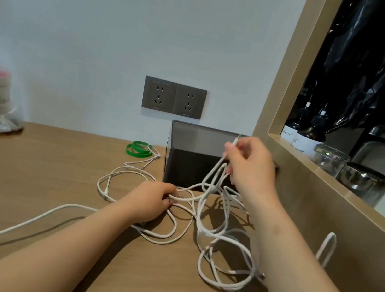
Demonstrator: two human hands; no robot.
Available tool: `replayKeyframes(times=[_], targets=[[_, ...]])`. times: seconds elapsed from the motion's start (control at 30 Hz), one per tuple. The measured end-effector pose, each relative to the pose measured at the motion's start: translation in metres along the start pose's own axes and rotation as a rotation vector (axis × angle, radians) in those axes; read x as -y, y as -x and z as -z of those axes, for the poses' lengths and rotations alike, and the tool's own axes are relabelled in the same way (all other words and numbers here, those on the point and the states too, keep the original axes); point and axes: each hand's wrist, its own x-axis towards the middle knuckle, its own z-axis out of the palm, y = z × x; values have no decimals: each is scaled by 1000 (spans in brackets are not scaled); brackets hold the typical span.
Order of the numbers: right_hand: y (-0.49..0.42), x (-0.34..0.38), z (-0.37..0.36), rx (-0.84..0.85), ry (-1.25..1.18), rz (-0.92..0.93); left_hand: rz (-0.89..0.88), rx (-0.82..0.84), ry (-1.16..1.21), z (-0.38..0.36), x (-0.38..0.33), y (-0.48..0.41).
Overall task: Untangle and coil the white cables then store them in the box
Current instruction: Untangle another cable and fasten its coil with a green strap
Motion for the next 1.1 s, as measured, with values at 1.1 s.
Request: replayKeyframes(times=[1.1], targets=[[19, -59, -22, 350, 812, 22, -66, -245, 133, 21, 6, 22]])
